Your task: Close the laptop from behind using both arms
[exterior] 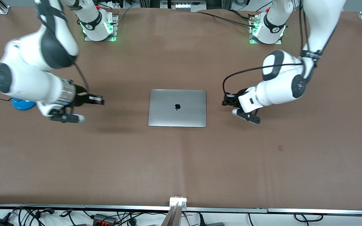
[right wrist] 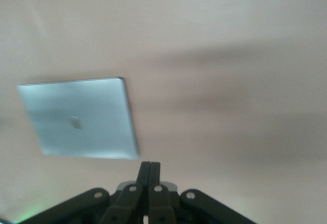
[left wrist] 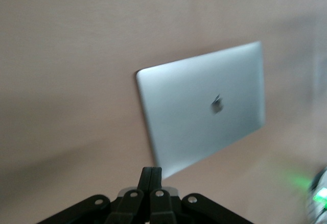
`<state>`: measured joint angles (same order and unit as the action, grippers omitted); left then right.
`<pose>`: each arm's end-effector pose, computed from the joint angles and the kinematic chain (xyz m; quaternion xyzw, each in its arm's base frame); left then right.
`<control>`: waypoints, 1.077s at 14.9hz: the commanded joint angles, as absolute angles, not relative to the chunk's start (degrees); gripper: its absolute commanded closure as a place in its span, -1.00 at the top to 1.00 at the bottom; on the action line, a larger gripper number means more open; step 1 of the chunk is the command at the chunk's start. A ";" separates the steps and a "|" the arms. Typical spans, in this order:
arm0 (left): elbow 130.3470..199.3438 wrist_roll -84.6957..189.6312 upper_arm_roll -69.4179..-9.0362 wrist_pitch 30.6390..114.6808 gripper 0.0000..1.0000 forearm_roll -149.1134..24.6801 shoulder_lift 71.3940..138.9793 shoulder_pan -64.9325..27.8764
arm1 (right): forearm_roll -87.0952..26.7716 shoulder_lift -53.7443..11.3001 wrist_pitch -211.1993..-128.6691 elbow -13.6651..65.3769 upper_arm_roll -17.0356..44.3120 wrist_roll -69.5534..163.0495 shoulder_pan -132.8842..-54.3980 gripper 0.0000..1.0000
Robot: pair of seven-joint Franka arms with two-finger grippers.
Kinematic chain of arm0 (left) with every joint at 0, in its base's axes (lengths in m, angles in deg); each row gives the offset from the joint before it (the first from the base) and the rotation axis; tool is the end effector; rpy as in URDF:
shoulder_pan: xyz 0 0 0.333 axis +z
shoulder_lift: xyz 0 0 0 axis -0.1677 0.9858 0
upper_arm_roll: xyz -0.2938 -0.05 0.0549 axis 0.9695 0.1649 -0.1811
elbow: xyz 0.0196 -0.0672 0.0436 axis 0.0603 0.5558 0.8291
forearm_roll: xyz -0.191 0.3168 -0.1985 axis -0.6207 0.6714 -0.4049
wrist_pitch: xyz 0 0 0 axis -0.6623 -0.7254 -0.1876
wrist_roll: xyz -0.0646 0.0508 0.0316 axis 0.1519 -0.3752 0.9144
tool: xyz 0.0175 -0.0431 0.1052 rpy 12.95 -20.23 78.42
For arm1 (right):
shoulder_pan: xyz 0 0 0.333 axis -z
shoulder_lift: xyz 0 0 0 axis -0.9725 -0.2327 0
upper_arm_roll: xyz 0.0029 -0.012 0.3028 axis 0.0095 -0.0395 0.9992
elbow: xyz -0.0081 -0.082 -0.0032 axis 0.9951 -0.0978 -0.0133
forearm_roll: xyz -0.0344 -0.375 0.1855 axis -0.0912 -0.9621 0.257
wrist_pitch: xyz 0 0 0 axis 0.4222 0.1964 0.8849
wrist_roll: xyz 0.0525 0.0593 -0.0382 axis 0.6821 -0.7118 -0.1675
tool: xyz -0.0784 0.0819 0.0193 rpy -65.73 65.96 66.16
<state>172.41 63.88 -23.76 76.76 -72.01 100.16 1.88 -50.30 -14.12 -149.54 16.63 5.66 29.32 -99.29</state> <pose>0.5905 -0.2419 0.3186 0.9629 -0.1301 -0.0693 0.2260 0.6320 0.1487 0.4435 -0.9884 0.0510 0.1102 0.0917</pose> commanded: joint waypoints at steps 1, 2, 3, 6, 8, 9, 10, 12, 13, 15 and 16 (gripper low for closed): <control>163.34 64.28 -23.80 64.79 -0.94 -62.40 100.22 2.91 | -57.93 -14.90 -140.47 9.38 5.02 29.67 -99.92 -1.00; 161.13 64.19 -24.32 61.44 -0.94 -59.76 100.22 2.91 | -59.61 -14.72 -139.84 8.58 5.02 30.72 -99.92 -1.00; 159.54 64.19 -24.59 58.97 -0.94 -57.38 100.22 3.00 | -60.41 -14.02 -139.74 8.49 5.02 32.64 -99.83 -1.00; 155.32 63.75 -25.12 52.29 -0.73 -52.10 99.78 3.09 | -63.13 -12.96 -139.92 8.57 4.06 37.74 -99.92 -1.00; 150.24 63.84 -25.47 45.36 -0.44 -47.45 99.43 3.70 | -62.97 -13.05 -140.01 8.48 3.97 44.14 -98.61 -1.00; 147.34 63.75 -25.47 41.14 -0.07 -46.73 99.43 3.97 | -62.96 -13.05 -139.92 8.48 3.97 46.18 -97.99 -1.00; 144.87 63.75 -25.47 37.10 0.66 -46.46 99.08 4.06 | -62.96 -13.05 -139.83 8.40 3.97 46.72 -97.55 -0.95; 143.97 63.84 -28.09 35.22 1.00 -46.63 95.41 4.06 | -63.05 -13.05 -139.92 8.40 3.97 46.73 -97.37 -0.75; 144.49 64.54 -29.94 35.04 1.00 -46.98 93.47 4.14 | -63.31 -13.05 -139.83 8.40 3.97 46.81 -97.29 -0.50; 148.78 64.20 -36.69 35.65 1.00 -47.25 87.42 0.40 | -63.32 -13.05 -139.74 8.40 3.97 46.90 -96.15 -0.20; 149.24 63.93 -39.42 35.57 1.00 -48.29 86.43 -2.68 | -63.32 -13.05 -139.83 8.31 4.06 46.90 -95.62 0.02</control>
